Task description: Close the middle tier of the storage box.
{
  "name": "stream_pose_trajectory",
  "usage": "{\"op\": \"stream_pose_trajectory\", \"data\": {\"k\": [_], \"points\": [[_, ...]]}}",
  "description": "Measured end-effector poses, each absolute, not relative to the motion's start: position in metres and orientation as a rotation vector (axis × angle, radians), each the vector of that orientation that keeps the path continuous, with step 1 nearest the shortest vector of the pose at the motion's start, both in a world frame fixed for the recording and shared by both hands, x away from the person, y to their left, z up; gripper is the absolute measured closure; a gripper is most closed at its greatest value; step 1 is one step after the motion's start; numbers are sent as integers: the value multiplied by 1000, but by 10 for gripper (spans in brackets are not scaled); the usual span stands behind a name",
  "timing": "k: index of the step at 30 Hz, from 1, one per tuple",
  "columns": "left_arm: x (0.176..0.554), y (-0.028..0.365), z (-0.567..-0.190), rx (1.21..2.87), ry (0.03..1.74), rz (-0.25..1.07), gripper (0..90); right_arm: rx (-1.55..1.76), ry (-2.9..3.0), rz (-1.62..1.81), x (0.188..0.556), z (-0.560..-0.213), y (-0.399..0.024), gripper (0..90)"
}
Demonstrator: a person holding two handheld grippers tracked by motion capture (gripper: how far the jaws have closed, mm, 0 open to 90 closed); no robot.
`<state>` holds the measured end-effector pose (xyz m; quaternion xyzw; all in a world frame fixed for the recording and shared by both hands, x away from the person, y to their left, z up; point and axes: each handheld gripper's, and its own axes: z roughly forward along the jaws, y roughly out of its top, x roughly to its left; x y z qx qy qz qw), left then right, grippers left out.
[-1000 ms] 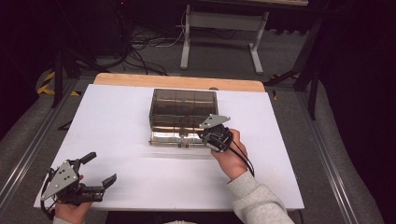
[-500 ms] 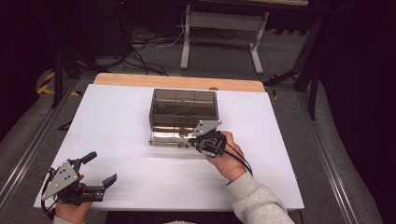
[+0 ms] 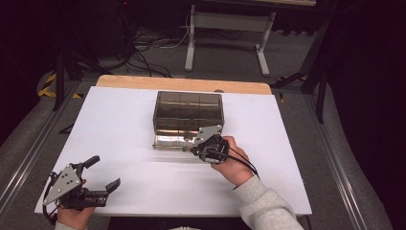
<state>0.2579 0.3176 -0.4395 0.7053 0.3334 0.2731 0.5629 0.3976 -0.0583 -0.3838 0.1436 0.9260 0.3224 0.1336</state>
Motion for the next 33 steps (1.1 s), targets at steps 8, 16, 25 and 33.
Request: {"op": "stream_pose_trajectory", "data": {"k": [8,16,25,33], "points": [[258,318,-439,1662,783,644,12,411,2738,854,400,-392,-54,900],[259,318,-439,1662,781,643,12,418,2762,792,404,-397,-53,900],[259,317,-440,1664,781,639,12,429,2768,723,410,-406,-51,900],[260,317,-440,1669,772,646,12,434,2766,710,414,-410,-51,900]]}}
